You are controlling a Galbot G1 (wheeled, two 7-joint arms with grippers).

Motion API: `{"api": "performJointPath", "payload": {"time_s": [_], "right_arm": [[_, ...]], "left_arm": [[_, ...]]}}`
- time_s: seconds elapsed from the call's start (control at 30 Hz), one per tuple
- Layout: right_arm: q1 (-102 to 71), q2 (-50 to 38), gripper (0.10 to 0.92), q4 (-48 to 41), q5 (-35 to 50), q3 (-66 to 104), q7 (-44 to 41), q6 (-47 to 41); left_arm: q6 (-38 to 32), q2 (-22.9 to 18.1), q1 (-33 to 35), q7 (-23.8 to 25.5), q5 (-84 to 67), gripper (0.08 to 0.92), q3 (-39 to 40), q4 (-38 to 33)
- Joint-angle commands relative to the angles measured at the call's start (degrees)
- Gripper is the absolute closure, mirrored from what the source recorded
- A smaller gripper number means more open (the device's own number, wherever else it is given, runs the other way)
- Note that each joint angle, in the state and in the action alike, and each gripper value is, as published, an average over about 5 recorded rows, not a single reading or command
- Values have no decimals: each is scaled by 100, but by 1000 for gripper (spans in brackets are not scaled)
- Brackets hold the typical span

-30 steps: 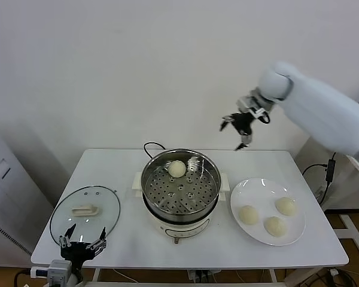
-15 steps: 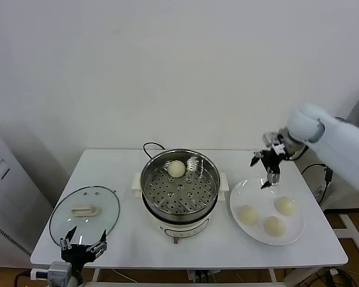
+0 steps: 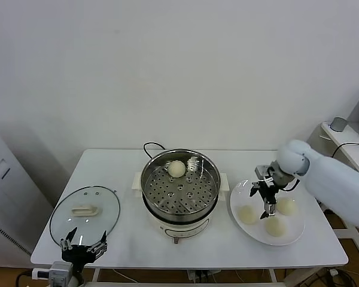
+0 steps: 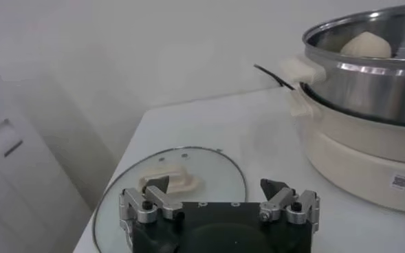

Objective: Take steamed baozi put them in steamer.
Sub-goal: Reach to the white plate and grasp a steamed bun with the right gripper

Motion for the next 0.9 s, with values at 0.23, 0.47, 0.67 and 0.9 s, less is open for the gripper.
{"api": "performJointPath", "payload": {"time_s": [0.23,0.47,0.67,0.9], "right_arm": [[-647,331,203,-285,-622,358,268,246],[-669,515,203,-471,-693,392,318,242],[-693,617,203,-534,-722,408,351,247],[-751,682,203,-567,-789,430,408,255]], "left_arm": [[-10,-266,-37,21,98,177,3,126],[-30,-275,-75,28,186,177,-8,200],[-23,-270,-85,43,183,177,-19,199],[-21,-280,-91,52,193,177,21,197]]}}
